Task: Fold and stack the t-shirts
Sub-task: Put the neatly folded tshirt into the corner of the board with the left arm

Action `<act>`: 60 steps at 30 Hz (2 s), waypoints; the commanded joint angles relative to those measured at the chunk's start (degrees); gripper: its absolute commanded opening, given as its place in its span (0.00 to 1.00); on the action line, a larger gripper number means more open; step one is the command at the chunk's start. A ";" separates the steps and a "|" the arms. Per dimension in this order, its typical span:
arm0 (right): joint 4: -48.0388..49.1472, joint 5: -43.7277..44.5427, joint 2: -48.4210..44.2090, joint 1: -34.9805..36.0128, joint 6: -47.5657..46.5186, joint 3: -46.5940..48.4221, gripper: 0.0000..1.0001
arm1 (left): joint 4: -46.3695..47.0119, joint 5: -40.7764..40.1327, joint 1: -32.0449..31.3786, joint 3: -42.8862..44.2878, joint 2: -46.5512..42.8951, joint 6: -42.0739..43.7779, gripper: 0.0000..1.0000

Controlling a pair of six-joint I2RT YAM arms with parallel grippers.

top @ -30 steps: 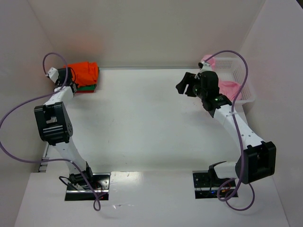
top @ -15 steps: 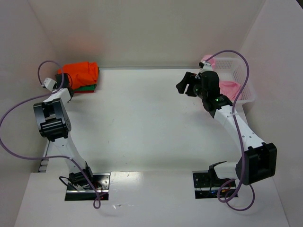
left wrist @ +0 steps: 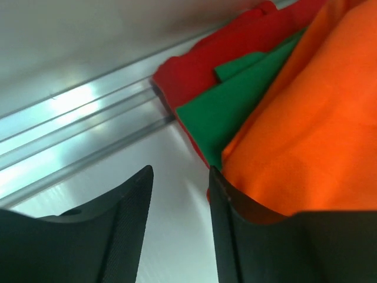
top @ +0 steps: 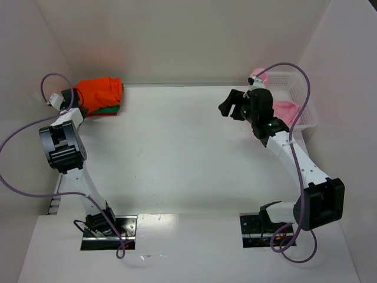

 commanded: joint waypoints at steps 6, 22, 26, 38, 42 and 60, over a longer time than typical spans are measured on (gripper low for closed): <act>3.23 -0.48 -0.43 -0.21 0.66 0.81 0.78 | 4.85 6.39 1.14 -5.08 -6.31 -3.56 0.66; 3.85 5.03 -4.99 -0.21 3.30 -1.65 1.00 | 18.21 11.94 1.14 -18.28 -13.10 -18.59 0.74; 1.13 12.68 -5.00 -0.74 5.32 -0.17 1.00 | 24.00 12.46 1.14 -18.53 -11.69 -21.05 0.74; 3.68 17.09 -9.31 -4.78 6.37 -2.89 1.00 | 30.17 11.85 1.14 -16.43 -5.10 -24.22 0.74; 2.27 18.42 -7.03 -4.78 4.62 -2.36 1.00 | 30.70 11.85 1.14 -16.43 -4.48 -24.22 0.67; 3.41 15.78 -7.02 -4.78 5.67 -3.41 1.00 | 26.57 0.52 1.14 -12.92 -6.94 -18.25 0.16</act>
